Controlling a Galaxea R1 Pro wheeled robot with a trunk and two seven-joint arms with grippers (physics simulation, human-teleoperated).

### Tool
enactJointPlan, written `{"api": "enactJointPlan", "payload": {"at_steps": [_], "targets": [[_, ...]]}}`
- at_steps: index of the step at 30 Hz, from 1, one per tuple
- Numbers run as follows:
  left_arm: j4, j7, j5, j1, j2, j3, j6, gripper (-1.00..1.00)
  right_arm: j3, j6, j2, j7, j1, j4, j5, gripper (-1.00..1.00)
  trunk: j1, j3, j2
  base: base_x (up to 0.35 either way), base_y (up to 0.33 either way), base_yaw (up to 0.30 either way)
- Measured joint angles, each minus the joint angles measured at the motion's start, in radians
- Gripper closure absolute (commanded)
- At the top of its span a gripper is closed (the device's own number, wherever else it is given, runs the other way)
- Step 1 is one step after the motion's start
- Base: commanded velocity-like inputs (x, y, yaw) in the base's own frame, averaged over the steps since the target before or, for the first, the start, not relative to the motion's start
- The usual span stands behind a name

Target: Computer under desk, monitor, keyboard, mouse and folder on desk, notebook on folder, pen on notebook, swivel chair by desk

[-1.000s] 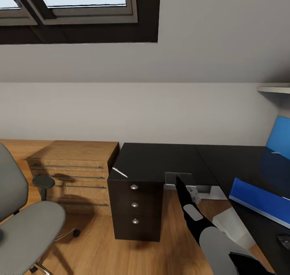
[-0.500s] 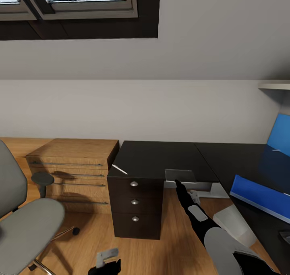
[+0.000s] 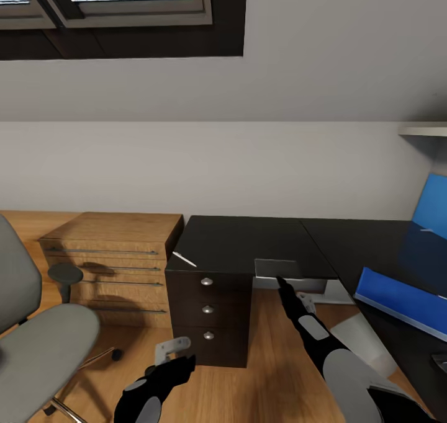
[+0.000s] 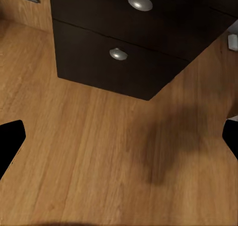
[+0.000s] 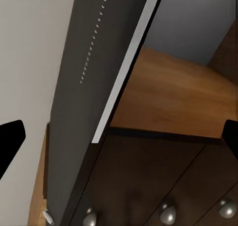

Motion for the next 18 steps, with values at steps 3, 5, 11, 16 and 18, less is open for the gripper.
{"api": "enactJointPlan", "payload": {"at_steps": [3,5,11,16,18], "targets": [[-0.004,-0.001,-0.001,0.0,0.018,-0.001,-0.001,-1.0,-0.006,0.001,-0.01,-0.002,0.0,0.001,0.0,-1.0,0.0,0.0,0.0,0.104,0.0,0.0],[-0.007,-0.002,0.001,0.003,0.025,-0.004,-0.002,-1.0,-0.007,0.007,-0.016,-0.002,0.0,0.002,0.0,-1.0,0.0,0.0,0.0,0.228,0.0,0.0],[-0.007,-0.003,0.0,0.007,0.029,-0.013,-0.001,-1.0,-0.012,0.047,-0.029,-0.003,0.0,0.004,-0.001,-1.0,0.0,0.0,0.0,0.12,0.0,0.0],[-0.006,-0.004,0.001,0.008,0.03,-0.016,-0.001,-1.0,-0.085,0.087,-0.039,-0.015,0.0,0.005,-0.03,-1.0,0.0,0.0,0.0,0.012,0.0,0.0],[-0.006,-0.004,0.001,0.008,0.03,-0.016,-0.001,-1.0,-0.092,0.092,-0.04,-0.032,0.0,0.006,-0.034,-1.0,0.0,0.0,0.0,0.003,0.0,0.0]]}}
